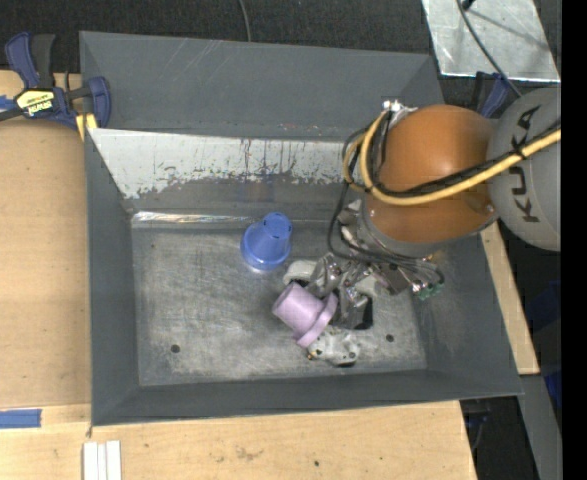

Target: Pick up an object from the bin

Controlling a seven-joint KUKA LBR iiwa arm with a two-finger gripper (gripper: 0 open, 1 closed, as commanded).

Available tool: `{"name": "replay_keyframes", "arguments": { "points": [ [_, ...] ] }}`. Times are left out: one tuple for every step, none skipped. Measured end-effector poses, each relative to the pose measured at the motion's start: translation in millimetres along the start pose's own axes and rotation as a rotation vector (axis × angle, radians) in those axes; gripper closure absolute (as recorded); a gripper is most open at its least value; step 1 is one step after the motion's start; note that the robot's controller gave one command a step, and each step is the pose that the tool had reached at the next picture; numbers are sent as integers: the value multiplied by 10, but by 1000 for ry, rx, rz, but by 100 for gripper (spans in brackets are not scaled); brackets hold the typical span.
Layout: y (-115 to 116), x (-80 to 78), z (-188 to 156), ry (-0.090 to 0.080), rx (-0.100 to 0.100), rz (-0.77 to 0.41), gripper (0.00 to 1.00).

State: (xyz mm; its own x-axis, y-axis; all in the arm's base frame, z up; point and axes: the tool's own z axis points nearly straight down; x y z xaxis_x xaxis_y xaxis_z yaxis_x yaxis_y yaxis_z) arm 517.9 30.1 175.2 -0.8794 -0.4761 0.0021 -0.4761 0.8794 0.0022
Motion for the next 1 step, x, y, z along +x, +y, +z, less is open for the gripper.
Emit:
{"name": "replay_keyframes", "arguments": {
  "points": [
    [-44, -7, -307, -10, 6, 6, 100]
  ]
}}
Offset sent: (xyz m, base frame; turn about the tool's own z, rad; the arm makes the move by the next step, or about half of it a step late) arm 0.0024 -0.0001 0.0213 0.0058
